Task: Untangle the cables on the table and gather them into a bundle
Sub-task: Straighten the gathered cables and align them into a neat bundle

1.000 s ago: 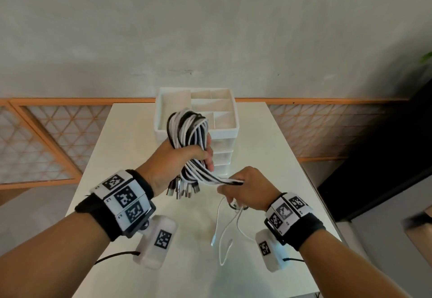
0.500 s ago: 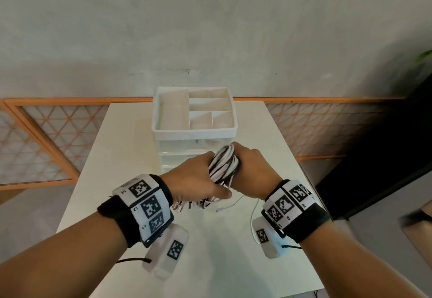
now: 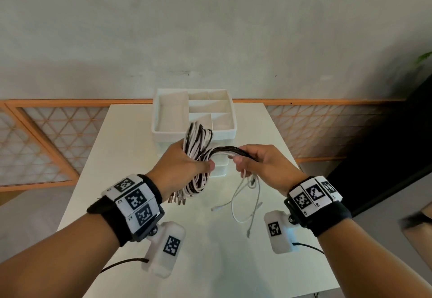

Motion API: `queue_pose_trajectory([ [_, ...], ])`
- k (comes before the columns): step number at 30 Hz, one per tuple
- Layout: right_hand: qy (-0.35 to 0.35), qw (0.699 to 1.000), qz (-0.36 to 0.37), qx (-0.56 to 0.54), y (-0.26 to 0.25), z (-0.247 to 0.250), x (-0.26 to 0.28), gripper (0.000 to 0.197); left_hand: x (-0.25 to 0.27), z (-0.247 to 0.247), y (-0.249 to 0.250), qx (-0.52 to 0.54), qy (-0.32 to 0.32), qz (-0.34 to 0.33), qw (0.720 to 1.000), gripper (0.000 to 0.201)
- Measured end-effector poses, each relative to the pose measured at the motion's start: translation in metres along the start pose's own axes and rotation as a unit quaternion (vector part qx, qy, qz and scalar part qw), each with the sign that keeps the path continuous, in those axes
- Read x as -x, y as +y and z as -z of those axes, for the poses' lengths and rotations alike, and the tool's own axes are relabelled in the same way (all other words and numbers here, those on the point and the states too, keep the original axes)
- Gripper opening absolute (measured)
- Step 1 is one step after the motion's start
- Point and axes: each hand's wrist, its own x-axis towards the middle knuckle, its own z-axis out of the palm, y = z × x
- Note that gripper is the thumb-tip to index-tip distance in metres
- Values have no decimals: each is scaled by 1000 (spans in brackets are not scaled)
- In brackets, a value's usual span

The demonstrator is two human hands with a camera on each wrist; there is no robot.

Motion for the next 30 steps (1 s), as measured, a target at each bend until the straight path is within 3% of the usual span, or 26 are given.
queue_pose_trajectory([
  [6, 117, 988, 64, 71, -6, -21, -7, 14, -6, -12, -10, -40, -27, 33, 998, 42],
  [9, 179, 966, 127, 140, -10, -40, -8, 15, -6, -17, -10, -41, -30, 24, 998, 66],
  [14, 279, 913, 227, 193, -5, -65, -4, 13, 0, -19, -2, 39, -103, -29, 994, 78],
  [17, 252, 924, 244, 154, -6, -83, 0, 21, 4, -22, 2, 129, -81, 0, 988, 70],
  [23, 77, 971, 223, 50, -5, -90, 12, 37, 4, -14, 5, 255, 15, 92, 962, 39],
  [26, 101, 974, 197, 50, 0, -85, 9, 35, 5, -10, 6, 274, 19, 95, 957, 32],
  [30, 147, 961, 221, 83, 4, -93, 4, 29, 8, -9, 9, 257, -27, 87, 962, 44],
])
